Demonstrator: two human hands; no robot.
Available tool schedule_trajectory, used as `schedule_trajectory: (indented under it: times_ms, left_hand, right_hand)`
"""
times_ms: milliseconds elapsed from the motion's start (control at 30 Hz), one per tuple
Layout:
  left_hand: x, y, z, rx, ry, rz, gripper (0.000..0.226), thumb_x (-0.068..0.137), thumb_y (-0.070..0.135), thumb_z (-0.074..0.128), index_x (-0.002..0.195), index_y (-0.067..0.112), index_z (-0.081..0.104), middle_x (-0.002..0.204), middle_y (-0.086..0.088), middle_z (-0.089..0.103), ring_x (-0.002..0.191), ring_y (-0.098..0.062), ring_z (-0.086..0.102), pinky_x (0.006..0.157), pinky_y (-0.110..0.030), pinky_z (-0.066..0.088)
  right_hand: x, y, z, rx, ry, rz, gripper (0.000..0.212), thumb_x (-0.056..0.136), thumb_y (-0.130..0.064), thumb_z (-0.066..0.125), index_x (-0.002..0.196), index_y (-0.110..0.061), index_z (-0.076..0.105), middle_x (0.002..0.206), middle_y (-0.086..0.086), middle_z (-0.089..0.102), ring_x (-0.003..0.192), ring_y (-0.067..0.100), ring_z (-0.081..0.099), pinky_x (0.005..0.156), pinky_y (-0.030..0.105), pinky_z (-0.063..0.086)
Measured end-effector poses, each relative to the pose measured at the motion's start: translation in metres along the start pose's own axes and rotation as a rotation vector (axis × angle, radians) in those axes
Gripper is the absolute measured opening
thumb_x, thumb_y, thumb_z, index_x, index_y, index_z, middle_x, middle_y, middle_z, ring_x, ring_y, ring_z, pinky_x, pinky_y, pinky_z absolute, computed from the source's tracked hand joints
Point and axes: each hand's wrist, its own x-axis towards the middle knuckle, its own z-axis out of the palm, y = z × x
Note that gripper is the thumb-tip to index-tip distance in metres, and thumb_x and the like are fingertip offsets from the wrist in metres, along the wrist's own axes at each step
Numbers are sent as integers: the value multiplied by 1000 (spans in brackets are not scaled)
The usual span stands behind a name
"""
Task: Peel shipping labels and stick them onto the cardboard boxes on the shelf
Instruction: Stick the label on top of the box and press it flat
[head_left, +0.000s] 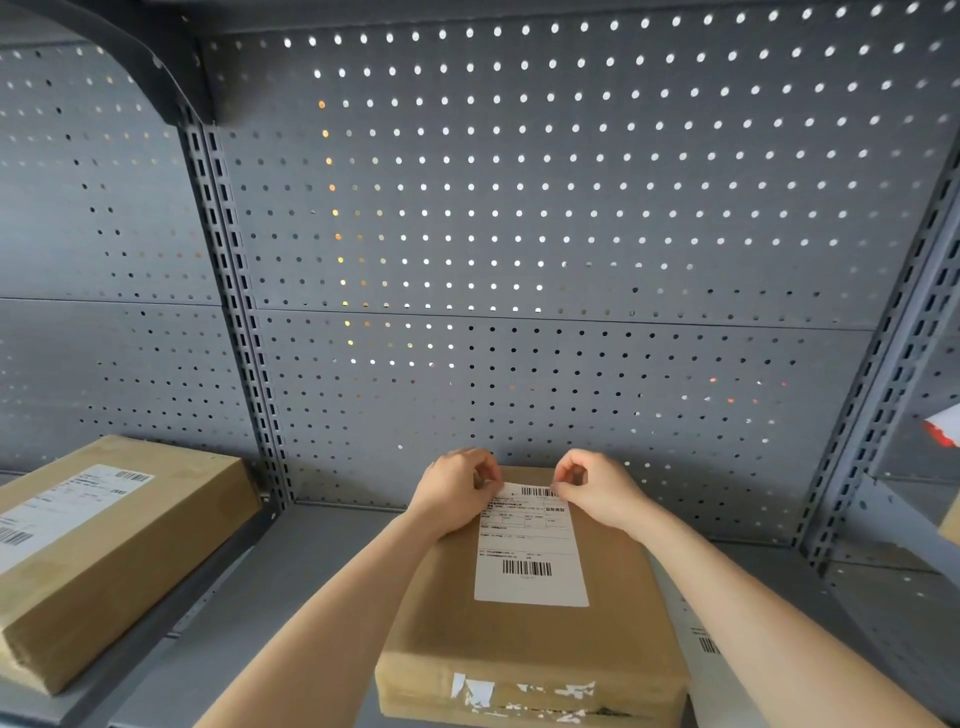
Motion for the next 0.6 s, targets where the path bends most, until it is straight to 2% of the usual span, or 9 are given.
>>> schedule_trajectory:
  times_ms: [133, 233, 300, 367, 433, 500, 533, 600]
  left_hand:
    - [-2, 1, 2, 54, 48, 25, 4, 84, 24, 62, 87, 23, 63, 91, 8, 58, 77, -11, 52, 76, -29, 47]
    - [-5, 3, 2, 53, 82, 41, 7, 86, 21, 59, 92, 22, 63, 97, 5, 59, 80, -13, 53, 77, -33, 50]
    - [-7, 4, 3, 42, 91, 66, 13, 89, 19, 55, 98, 19, 65, 104, 3, 61, 89, -17, 57, 81, -36, 50]
    - [-11, 6, 3, 51, 65, 115, 22, 92, 18, 52, 108, 18, 66, 113, 1, 64, 99, -19, 60, 85, -35, 49]
    - [-17, 9, 3, 77, 7, 170, 31, 92, 14, 47, 119, 20, 63, 118, 1, 66, 100, -21, 60, 85, -29, 46]
    - [-23, 13, 2, 72, -83, 173, 40, 94, 12, 42, 130, 23, 54, 125, 0, 64, 104, -20, 60, 87, -26, 44]
    - [-25, 13, 2, 76, -130, 155, 42, 96, 14, 40, 136, 23, 48, 134, 1, 58, 114, -18, 56, 94, -24, 41]
    - [-27, 12, 3, 130, -199, 134, 45, 98, 19, 35, 144, 21, 37, 150, 4, 39, 138, -12, 36, 110, -21, 25]
  right_hand:
    - [2, 3, 3, -31, 50, 0, 11, 88, -8, 58, 85, -18, 58, 78, -8, 57, 64, 6, 47, 54, 14, 32]
    - [1, 6, 4, -23, 94, -4, 14, 89, -5, 55, 86, -19, 57, 86, -2, 60, 70, 8, 50, 58, 13, 35]
    - [-1, 6, 6, -41, 118, -33, 14, 89, -7, 53, 92, -19, 60, 97, -2, 61, 82, 12, 53, 70, 17, 42]
    - [-5, 2, 9, -118, 95, -78, 22, 91, -12, 51, 109, -18, 62, 116, -2, 60, 106, 16, 55, 93, 31, 44]
    - [-11, -5, 12, -215, 2, -109, 37, 94, -17, 47, 131, -18, 53, 138, -4, 51, 127, 15, 45, 110, 38, 34]
    - [-17, -12, 16, -286, -100, -132, 47, 98, -21, 41, 145, -19, 37, 153, -6, 34, 141, 13, 29, 117, 32, 18]
    - [-19, -15, 18, -324, -141, -145, 50, 99, -23, 38, 148, -19, 30, 157, -6, 25, 145, 12, 21, 118, 30, 11]
    - [-23, -18, 22, -405, -207, -161, 52, 102, -29, 31, 151, -18, 19, 160, -5, 13, 147, 11, 9, 119, 31, 3]
